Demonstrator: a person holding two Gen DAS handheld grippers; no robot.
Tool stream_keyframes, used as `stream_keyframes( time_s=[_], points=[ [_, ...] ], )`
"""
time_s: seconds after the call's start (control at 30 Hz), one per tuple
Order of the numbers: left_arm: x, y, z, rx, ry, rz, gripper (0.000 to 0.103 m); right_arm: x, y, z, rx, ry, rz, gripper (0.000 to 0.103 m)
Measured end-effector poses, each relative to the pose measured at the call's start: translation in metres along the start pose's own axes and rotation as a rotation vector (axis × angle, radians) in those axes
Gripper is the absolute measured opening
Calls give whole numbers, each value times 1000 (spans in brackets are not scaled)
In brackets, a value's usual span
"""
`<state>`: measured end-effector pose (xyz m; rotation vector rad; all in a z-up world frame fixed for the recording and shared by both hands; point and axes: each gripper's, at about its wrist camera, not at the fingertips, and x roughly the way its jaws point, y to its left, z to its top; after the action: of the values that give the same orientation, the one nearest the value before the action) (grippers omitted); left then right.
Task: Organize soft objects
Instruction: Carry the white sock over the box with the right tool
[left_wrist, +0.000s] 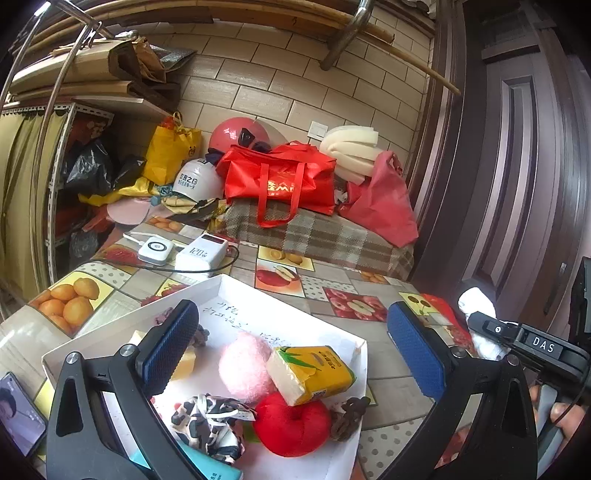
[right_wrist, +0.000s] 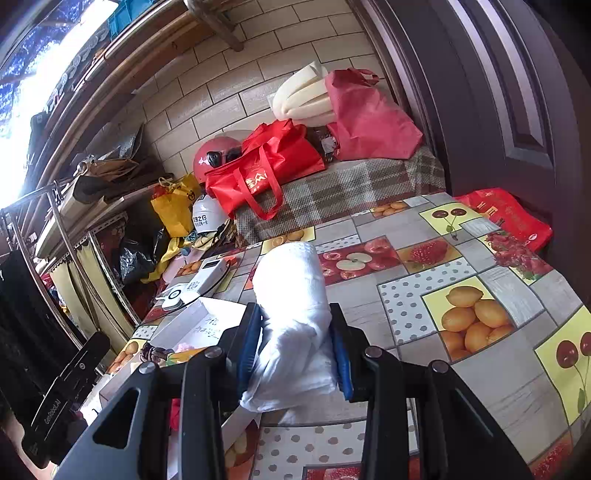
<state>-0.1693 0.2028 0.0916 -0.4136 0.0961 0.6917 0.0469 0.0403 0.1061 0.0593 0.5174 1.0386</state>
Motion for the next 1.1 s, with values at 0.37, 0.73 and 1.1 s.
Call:
stream_keyframes(
  time_s=[0.37, 0.73, 1.1],
  points=[
    [-2, 32, 9, -125, -24, 86, 103, 32, 38, 3, -65, 61, 69, 36],
    [5, 61, 5, -244, 28, 153, 103, 61, 75, -9, -109, 154, 136, 36],
    [6, 59, 5, -244, 34, 153, 103, 63, 82, -13, -117, 167, 158, 36]
  ],
)
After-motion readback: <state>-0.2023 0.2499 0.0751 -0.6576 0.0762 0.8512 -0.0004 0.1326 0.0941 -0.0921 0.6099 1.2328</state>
